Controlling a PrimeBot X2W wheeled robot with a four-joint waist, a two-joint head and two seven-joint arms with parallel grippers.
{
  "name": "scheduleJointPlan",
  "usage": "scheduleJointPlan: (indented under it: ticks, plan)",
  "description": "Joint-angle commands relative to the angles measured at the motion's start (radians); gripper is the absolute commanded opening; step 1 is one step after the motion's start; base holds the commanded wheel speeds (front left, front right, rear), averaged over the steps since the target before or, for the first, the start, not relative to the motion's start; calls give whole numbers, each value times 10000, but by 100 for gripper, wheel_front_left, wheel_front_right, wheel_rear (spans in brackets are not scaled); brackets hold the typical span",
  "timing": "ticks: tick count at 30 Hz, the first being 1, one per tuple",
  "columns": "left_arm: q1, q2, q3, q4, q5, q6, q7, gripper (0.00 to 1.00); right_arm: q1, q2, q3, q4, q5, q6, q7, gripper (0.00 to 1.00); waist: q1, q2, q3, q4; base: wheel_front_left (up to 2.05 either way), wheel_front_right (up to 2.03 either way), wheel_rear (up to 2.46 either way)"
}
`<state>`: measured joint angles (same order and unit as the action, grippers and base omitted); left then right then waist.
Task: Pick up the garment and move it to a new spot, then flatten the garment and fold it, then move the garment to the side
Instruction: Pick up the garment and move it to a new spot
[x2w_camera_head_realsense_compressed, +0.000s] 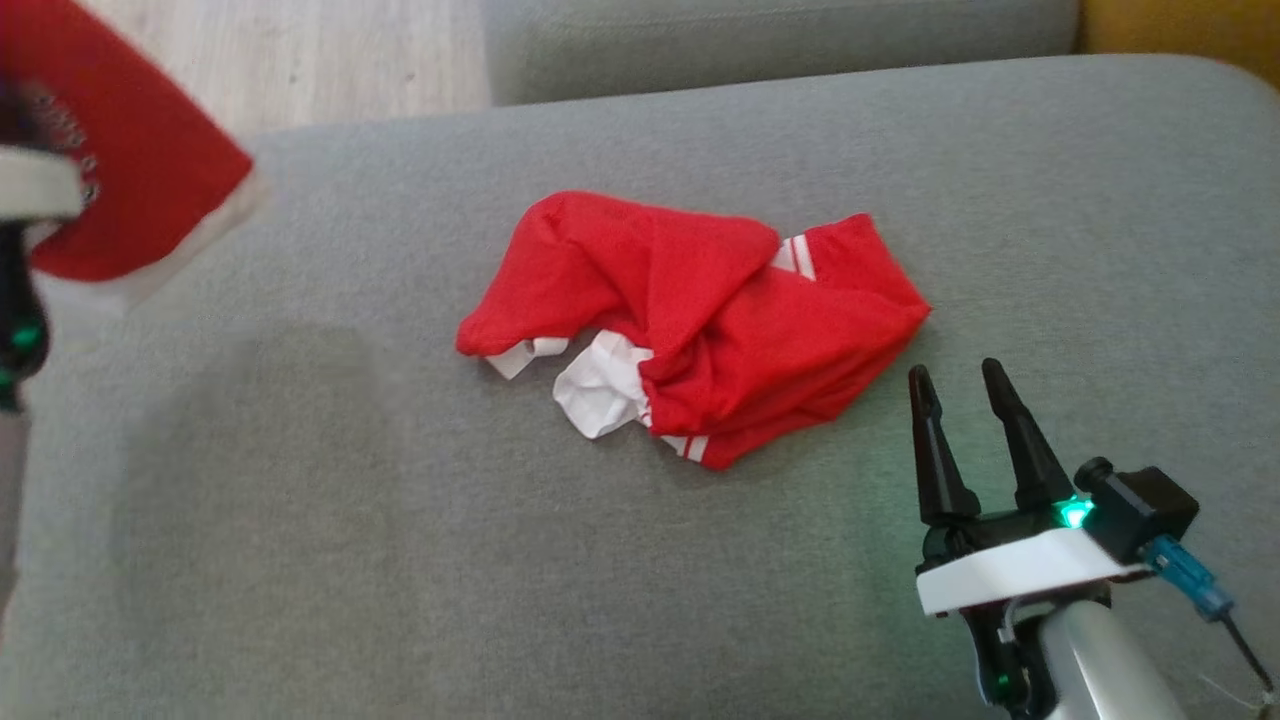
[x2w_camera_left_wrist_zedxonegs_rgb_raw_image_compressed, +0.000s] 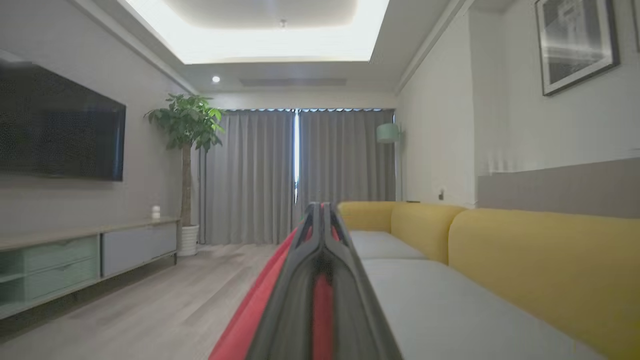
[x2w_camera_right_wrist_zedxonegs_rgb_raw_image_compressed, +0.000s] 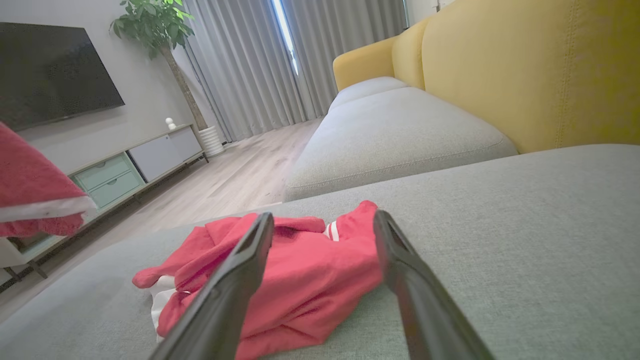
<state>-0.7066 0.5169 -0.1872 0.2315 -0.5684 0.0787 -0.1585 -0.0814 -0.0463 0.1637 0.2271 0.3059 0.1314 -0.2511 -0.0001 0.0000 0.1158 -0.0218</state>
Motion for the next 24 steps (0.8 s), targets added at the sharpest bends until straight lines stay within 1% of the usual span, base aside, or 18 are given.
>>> scheduleJointPlan:
  ticks: [1, 3, 9, 12, 14, 16, 18, 21, 24]
  plan:
    - [-237, 600, 495, -177, -57, -34, 17, 0, -213, -39, 198, -350, -60, -7, -107, 100, 1, 0, 141, 140, 0, 0, 0]
    - [37, 893, 665, 103, -75, -58, -26, 0, -249, -39, 177, -352, -123, -7, -107, 100, 1, 0, 241, 226, 0, 0, 0]
    - [741, 1480, 1373, 1312, -204, 72, -490, 0, -362, -39, 174, -372, -270, -7, -107, 100, 1, 0, 431, 336, 0, 0, 0]
    - [916, 1658, 1582, 1779, -171, 3, -728, 0, -392, -39, 180, -374, -365, -7, -107, 100, 1, 0, 527, 332, 0, 0, 0]
    - [1018, 1685, 1531, 2005, -48, -89, -825, 0, -417, -39, 175, -362, -427, -7, -107, 100, 1, 0, 583, 314, 0, 0, 0]
    - [1087, 1639, 1337, 2188, 143, -189, -880, 0, -449, -39, 174, -365, -460, -7, -107, 100, 1, 0, 661, 277, 0, 0, 0]
    - [1126, 1472, 1030, 2395, 343, -327, -917, 0, -484, -39, 188, -370, -485, -7, -107, 100, 1, 0, 728, 234, 0, 0, 0]
    - [1226, 1043, 482, 2878, 606, -450, -919, 0, -541, -39, 237, -362, -513, -7, -107, 100, 1, 0, 829, 139, 0, 0, 0]
    - [1426, 552, -66, 3737, 720, -574, -646, 0, -607, -39, 290, -340, -510, -7, -107, 100, 1, 0, 899, -10, 0, 0, 0]
